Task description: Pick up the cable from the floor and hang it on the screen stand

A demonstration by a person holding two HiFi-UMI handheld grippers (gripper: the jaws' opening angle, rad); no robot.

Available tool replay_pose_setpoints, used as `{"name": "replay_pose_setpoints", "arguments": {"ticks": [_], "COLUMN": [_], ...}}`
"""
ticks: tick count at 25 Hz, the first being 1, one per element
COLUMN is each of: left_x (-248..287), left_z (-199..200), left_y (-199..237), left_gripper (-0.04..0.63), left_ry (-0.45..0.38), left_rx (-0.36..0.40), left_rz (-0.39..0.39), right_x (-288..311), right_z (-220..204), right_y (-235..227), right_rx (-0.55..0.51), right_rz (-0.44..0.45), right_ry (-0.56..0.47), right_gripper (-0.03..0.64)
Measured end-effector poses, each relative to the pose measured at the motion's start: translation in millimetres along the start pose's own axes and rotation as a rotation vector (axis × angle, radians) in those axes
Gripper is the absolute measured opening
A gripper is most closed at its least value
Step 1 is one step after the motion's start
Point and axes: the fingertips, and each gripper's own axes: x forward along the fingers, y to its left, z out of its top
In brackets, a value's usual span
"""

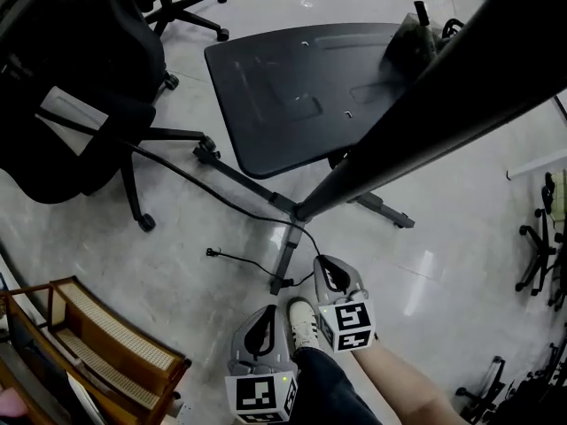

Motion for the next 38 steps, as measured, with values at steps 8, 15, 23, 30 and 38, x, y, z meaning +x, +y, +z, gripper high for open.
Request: {"name": "replay_pose_setpoints", "arguments": {"ticks": [8,15,23,30,38], "left_x": [-102.0,-201.2,-252.3,-284.0,-339.5], "left_z": [106.6,233.2,355.2,466.2,615.1], "left_y": [-72.0,-138.0,-199.7,-251.2,-292.6], "left_gripper": [0.008,0.008,0.008,0.008,0.008], "left_ry": [-0.046,-0.115,-0.199,-0.332,-0.575], "left_rx": [0.008,0.075,0.209,0.300,0.423], "left_rz": [-0.076,-0.157,-0.163,-0.154,-0.112], "right_x": [-157.3,-297.4,-413.3,-472.8,-534.0], "right_z": [158.9,299.8,434.7,534.8,681.7], "right_y": [18.2,23.7,23.9,7.4,2.2], "right_rx": [-0.020,-0.067,-0.108,-0.212,-0.360], "right_rz": [-0.066,-0.094,-0.077,-0.053,-0.005], "right_ry": [-0.225,-0.379,-0.467,-0.602,-0.783], "right_gripper": [0.012,0.012,0.013,0.013,0.012]}}
